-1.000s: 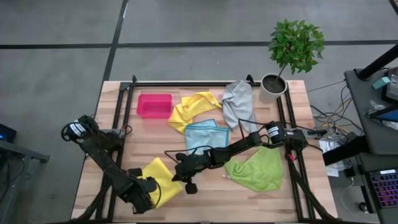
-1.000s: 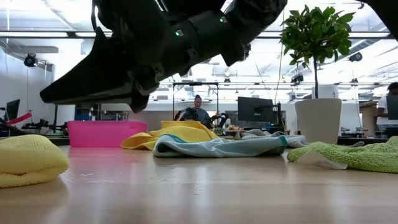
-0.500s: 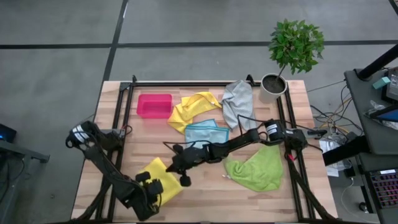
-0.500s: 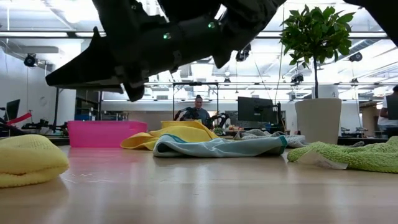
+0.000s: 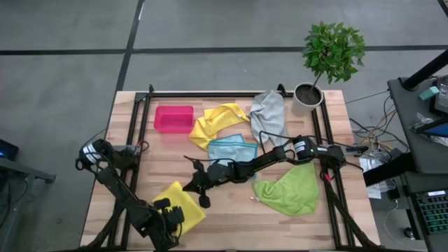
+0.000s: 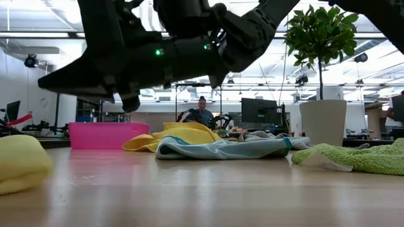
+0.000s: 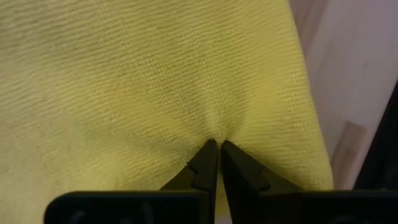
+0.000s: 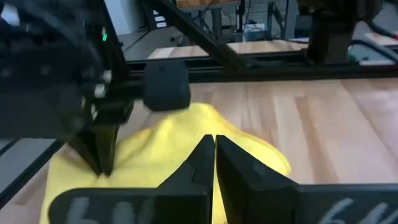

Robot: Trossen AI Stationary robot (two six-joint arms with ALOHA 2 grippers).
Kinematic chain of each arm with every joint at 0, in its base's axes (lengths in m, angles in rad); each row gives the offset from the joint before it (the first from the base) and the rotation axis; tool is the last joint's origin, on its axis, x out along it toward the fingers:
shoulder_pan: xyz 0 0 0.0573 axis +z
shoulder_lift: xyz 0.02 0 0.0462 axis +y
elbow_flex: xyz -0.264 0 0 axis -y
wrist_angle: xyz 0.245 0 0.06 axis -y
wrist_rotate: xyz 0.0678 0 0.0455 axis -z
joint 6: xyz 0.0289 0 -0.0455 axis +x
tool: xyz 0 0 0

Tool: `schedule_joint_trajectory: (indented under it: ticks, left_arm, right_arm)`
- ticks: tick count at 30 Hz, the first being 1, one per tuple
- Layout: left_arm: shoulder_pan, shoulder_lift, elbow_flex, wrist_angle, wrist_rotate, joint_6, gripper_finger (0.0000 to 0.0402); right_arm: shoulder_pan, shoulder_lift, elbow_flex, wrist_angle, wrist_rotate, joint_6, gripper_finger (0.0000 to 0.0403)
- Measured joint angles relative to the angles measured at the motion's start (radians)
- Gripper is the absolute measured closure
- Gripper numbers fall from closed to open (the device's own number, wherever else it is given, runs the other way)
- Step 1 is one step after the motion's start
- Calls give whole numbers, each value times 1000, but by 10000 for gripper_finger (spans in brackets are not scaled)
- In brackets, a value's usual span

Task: Fold microfiber towels
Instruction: Fold the bottom yellow microfiber cloth

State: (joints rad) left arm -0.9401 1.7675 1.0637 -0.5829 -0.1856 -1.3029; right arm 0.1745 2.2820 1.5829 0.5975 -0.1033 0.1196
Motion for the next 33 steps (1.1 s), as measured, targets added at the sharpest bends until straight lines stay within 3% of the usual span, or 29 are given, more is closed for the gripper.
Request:
schedule_joint_trajectory:
  ticks: [5, 19, 29, 33]
  left_arm:
    - [0, -51, 0, -35, -1, 0, 396]
    - [11, -179, -10, -193, -4, 0, 396]
    - [11, -196, -11, -143, 14, -43, 394]
    - [11, -196, -11, -140, 37, -54, 370]
  right_arm:
    - [-1, 4, 0, -29, 0, 0, 394]
    - [10, -101, -4, -392, 0, -111, 394]
    - [42, -112, -25, -423, -1, -120, 394]
    - [44, -121, -33, -423, -1, -120, 394]
